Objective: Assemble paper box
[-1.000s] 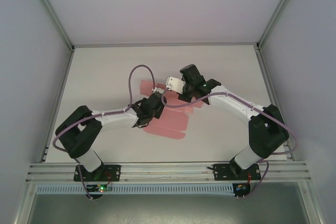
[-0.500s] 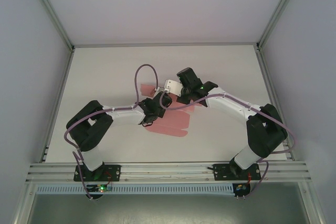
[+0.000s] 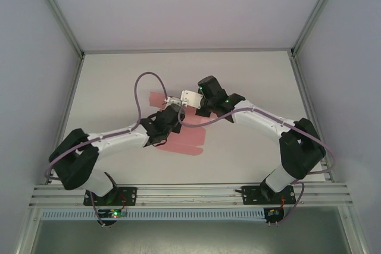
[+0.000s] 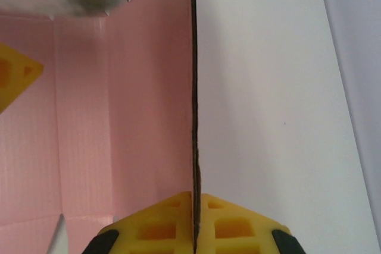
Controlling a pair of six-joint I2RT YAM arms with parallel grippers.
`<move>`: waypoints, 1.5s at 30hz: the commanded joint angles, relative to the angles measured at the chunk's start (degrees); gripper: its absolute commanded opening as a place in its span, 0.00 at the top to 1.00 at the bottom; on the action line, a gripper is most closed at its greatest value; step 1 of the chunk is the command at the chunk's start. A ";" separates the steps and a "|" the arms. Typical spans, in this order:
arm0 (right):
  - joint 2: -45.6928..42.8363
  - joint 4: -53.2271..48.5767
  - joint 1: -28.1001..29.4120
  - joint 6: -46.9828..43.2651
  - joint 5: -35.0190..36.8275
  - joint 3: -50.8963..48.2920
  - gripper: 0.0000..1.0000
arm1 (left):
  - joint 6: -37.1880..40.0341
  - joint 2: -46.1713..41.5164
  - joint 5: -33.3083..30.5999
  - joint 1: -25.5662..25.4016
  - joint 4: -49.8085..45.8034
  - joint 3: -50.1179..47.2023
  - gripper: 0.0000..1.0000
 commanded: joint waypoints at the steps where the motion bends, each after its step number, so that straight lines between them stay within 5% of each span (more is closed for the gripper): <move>1: 0.13 1.24 0.32 -1.74 1.19 -1.09 1.00 | -4.02 -6.69 -2.14 0.00 -5.86 -1.18 0.45; 2: -0.09 1.92 0.32 -1.99 1.37 -1.42 1.00 | -4.22 -9.01 -2.61 0.04 -7.53 -1.79 0.31; 6: -0.17 3.15 0.74 -3.97 1.95 -2.37 1.00 | -4.84 -19.65 -3.72 0.26 -12.00 -4.45 0.00; 13: -0.62 9.04 2.02 -8.06 3.49 -5.62 1.00 | -11.83 -35.51 -9.35 6.13 -22.64 -6.27 0.00; 19: 0.38 11.61 2.56 -11.29 5.62 -6.85 1.00 | -17.79 -39.13 -0.21 20.42 -25.71 -9.28 0.00; 26: 1.59 17.10 3.31 -15.19 6.73 -10.08 1.00 | -17.46 -31.04 16.14 33.19 -17.96 -9.98 0.00; 45: 3.06 24.25 2.87 -17.77 3.07 -13.95 1.00 | -12.43 -1.30 34.67 43.10 -2.95 0.04 0.00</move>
